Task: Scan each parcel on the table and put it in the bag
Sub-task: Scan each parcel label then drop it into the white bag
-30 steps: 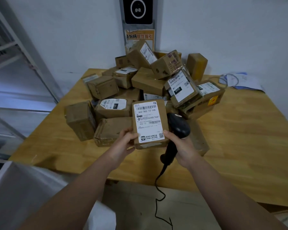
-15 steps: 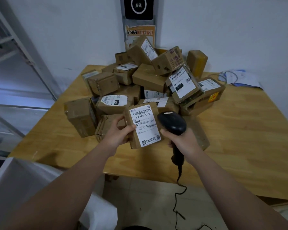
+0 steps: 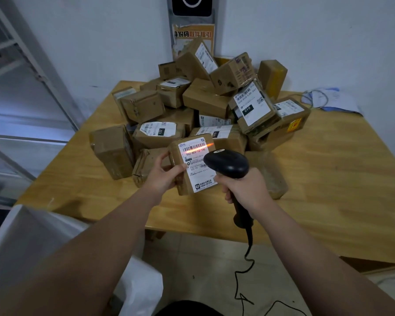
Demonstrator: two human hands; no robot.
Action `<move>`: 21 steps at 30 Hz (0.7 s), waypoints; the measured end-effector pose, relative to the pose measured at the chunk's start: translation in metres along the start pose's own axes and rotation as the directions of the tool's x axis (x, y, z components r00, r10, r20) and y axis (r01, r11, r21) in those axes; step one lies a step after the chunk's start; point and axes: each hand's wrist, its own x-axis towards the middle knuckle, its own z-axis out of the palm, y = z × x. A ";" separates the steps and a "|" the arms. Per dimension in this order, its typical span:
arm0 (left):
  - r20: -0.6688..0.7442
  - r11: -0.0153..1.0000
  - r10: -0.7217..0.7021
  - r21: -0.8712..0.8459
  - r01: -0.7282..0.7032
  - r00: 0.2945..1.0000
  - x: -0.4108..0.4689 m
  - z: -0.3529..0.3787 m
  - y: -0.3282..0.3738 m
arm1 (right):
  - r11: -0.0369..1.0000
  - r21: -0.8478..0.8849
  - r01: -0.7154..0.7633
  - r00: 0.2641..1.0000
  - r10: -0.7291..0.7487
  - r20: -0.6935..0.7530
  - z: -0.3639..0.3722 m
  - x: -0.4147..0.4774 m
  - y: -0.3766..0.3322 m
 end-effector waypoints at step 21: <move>-0.030 1.000 0.005 0.009 -0.005 1.000 -0.007 -0.004 0.001 | 0.999 -0.034 0.028 0.999 -0.027 0.024 0.004 -0.010 -0.009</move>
